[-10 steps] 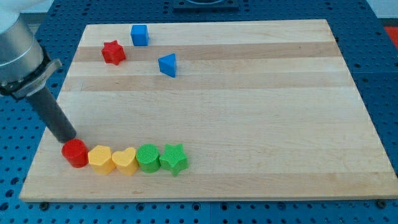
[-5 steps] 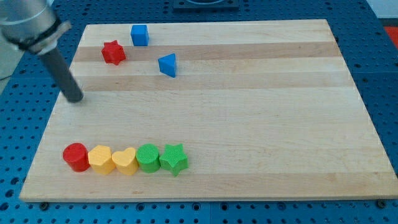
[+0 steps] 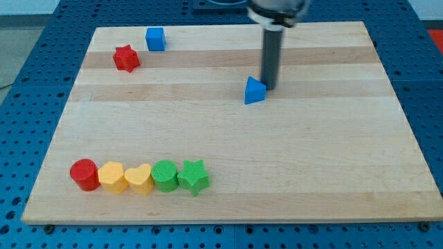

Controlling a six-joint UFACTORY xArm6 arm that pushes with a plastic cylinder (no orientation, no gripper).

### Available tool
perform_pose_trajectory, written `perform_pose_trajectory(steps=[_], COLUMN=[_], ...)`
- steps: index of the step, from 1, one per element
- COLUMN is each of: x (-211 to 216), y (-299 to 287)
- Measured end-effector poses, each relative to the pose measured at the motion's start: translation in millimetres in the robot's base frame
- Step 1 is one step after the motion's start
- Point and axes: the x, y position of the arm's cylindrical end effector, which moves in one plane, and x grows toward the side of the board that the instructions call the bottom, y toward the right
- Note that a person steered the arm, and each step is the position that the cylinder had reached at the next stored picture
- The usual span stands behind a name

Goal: Push the blue triangle towards down

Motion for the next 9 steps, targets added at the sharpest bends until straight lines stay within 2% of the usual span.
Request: perform_pose_trajectory(steps=[1,2,3,4,5,6,7,8,9], x=[-4.0,-14.5,3.7,65.6,93.9,60.6,40.4,67.1,104.1], y=[-2.5,-32.2,-52.8,-45.6,-30.2,-43.1,-84.0,-93.8,-72.2])
